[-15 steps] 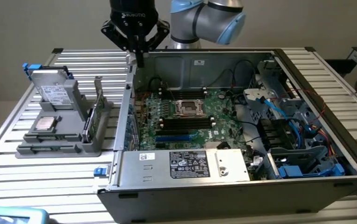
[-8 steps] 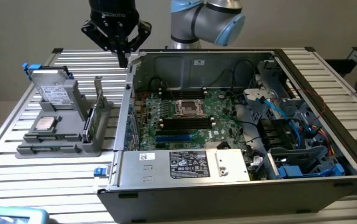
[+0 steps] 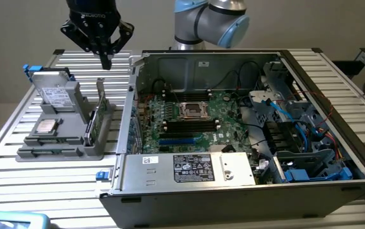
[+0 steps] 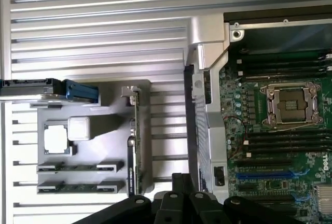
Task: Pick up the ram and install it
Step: 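Reach for the ram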
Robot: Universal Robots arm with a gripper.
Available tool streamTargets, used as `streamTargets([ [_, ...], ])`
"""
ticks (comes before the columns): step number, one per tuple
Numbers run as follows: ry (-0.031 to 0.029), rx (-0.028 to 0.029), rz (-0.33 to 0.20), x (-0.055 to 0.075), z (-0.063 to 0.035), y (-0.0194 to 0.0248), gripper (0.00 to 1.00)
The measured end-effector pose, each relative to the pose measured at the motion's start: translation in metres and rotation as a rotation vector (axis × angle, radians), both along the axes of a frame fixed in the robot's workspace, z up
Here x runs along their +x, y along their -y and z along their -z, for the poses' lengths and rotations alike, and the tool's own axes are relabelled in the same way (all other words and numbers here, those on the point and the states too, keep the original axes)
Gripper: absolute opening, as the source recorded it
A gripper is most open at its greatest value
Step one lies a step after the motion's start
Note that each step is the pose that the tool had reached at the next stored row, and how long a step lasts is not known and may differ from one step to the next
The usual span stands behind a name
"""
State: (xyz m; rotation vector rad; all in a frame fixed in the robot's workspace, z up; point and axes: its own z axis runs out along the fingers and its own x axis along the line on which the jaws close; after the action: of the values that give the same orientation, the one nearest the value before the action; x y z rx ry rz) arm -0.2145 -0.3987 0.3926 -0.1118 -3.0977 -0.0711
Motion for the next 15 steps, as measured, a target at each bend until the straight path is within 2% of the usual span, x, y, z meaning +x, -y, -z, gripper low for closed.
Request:
streamTargets([
  [5,-0.0048,-0.0001,0.000,-0.023,0.0002,0.0000,0.11],
  [10,-0.0123,-0.0043,0.000,-0.045,0.0013,0.0000,0.11],
  [15,-0.0165,-0.0075,0.000,-0.068,0.0045,0.0000,0.11],
])
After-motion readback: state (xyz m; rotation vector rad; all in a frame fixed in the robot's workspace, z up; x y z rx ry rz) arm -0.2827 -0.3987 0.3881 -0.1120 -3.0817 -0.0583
